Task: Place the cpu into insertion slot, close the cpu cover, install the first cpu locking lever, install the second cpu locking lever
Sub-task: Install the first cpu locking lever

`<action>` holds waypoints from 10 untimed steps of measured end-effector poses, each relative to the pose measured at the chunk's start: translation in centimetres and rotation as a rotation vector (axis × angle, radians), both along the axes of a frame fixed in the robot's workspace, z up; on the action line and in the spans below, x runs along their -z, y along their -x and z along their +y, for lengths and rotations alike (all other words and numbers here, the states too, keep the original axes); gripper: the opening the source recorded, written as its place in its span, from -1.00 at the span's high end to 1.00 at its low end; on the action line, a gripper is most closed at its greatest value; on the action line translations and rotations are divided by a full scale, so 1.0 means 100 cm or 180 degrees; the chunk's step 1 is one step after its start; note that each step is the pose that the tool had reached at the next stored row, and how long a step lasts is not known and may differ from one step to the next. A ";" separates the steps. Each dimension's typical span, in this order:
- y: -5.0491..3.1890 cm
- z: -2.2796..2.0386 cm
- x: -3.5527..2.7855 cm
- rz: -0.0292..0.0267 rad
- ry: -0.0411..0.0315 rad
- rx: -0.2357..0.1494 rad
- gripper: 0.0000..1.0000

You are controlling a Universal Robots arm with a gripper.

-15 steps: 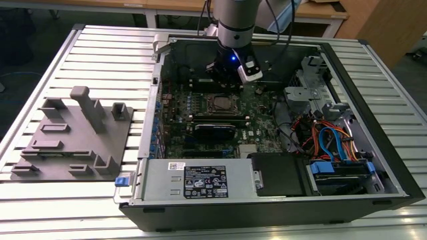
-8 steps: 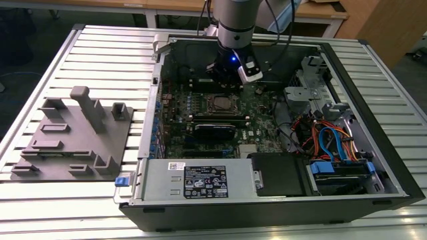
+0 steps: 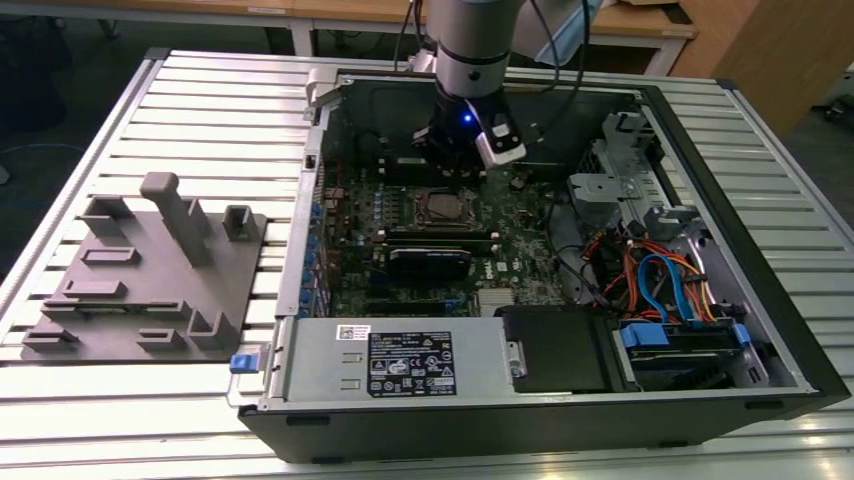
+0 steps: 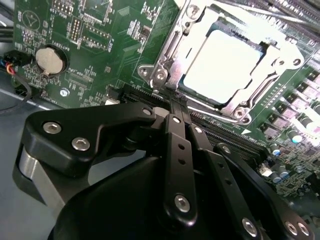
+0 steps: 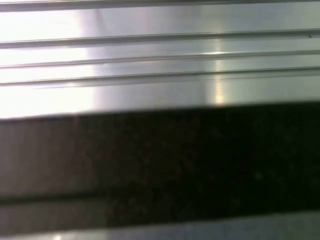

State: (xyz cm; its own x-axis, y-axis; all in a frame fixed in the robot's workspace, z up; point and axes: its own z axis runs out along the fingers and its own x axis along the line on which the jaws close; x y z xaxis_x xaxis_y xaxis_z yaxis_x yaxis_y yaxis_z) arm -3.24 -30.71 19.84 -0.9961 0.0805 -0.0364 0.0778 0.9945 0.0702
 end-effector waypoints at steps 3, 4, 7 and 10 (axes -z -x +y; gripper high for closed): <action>-0.0001 -0.0002 0.0033 0.0000 0.0016 0.0001 0.79; -0.0001 -0.0002 0.0042 0.0001 0.0019 0.0001 0.79; -0.0002 -0.0002 0.0047 0.0000 0.0019 0.0001 0.79; -0.0002 -0.0003 0.0047 -0.0001 -0.0009 0.0001 0.79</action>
